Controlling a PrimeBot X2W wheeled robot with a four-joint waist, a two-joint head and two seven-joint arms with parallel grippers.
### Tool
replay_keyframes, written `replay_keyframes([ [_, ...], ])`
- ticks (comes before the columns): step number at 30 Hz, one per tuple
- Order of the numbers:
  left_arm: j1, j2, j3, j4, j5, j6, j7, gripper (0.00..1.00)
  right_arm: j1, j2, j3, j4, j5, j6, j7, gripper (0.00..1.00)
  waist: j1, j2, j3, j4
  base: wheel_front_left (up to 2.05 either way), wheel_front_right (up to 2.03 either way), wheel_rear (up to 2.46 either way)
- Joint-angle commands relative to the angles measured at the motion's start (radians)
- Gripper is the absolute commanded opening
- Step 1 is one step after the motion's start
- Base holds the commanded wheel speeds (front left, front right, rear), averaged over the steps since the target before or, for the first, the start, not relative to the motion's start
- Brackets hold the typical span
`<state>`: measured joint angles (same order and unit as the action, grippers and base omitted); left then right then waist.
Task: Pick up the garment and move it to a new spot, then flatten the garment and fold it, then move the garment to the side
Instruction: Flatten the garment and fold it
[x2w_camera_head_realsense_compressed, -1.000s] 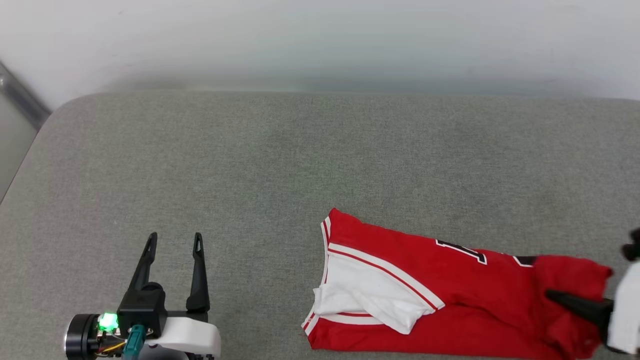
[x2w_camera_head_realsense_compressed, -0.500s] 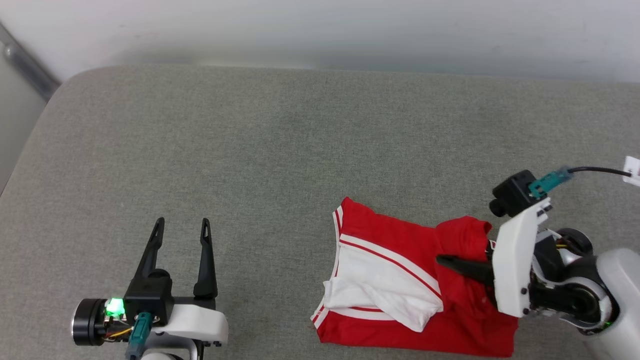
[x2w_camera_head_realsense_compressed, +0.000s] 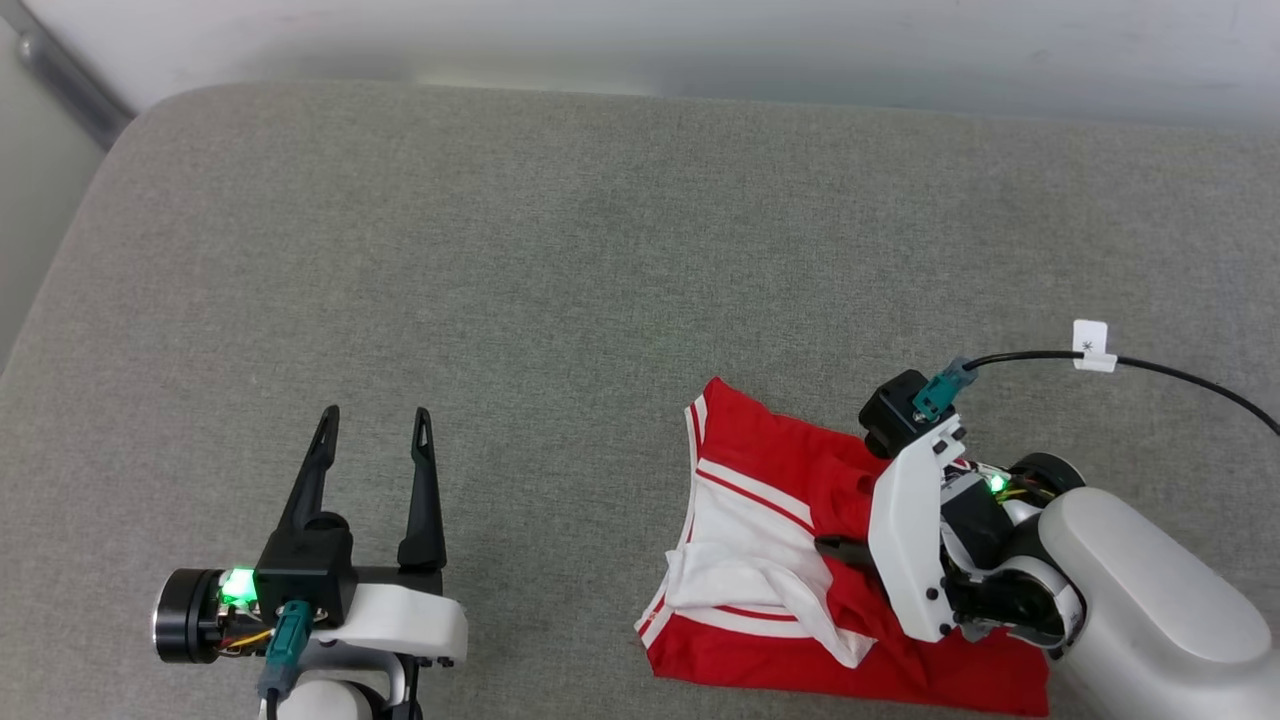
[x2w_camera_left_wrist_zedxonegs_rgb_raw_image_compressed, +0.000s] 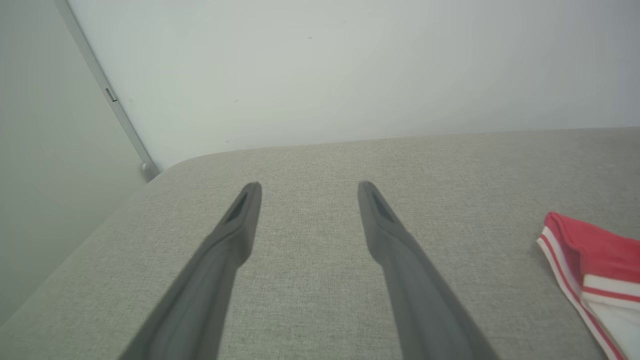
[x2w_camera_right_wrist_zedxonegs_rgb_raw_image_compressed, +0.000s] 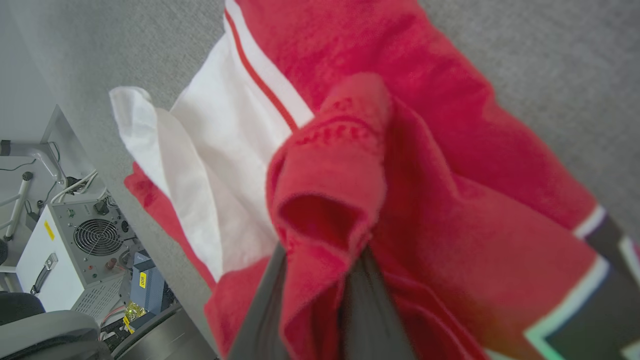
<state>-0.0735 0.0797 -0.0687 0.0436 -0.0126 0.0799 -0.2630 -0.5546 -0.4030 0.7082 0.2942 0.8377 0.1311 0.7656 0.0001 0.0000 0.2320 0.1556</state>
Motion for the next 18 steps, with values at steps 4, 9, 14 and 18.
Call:
replay_keyframes([
  [4,-0.005,-0.004,0.004,0.003,0.006,0.007,-0.002,1.00,-0.016,0.004,0.044,0.041,0.014,-0.001,-0.071,0.00,-0.0001,0.0000,-0.007,-0.011,0.00,0.00,0.00],
  [9,0.010,-0.003,0.005,0.006,0.009,0.006,-0.002,1.00,-0.037,-0.038,0.049,-0.012,0.020,-0.001,-0.169,1.00,-0.0001,0.0000,-0.038,-0.030,0.00,0.00,0.00],
  [14,0.031,0.003,0.007,0.003,0.011,0.008,-0.002,1.00,-0.032,-0.090,-0.019,-0.108,-0.025,-0.001,-0.347,1.00,-0.0001,0.0000,-0.071,-0.060,0.00,0.00,0.00],
  [18,0.049,0.007,0.006,0.002,0.011,0.007,-0.002,1.00,-0.003,-0.076,-0.154,-0.118,-0.147,-0.001,-0.561,1.00,-0.0001,0.0000,-0.090,-0.082,0.00,0.00,0.00],
])
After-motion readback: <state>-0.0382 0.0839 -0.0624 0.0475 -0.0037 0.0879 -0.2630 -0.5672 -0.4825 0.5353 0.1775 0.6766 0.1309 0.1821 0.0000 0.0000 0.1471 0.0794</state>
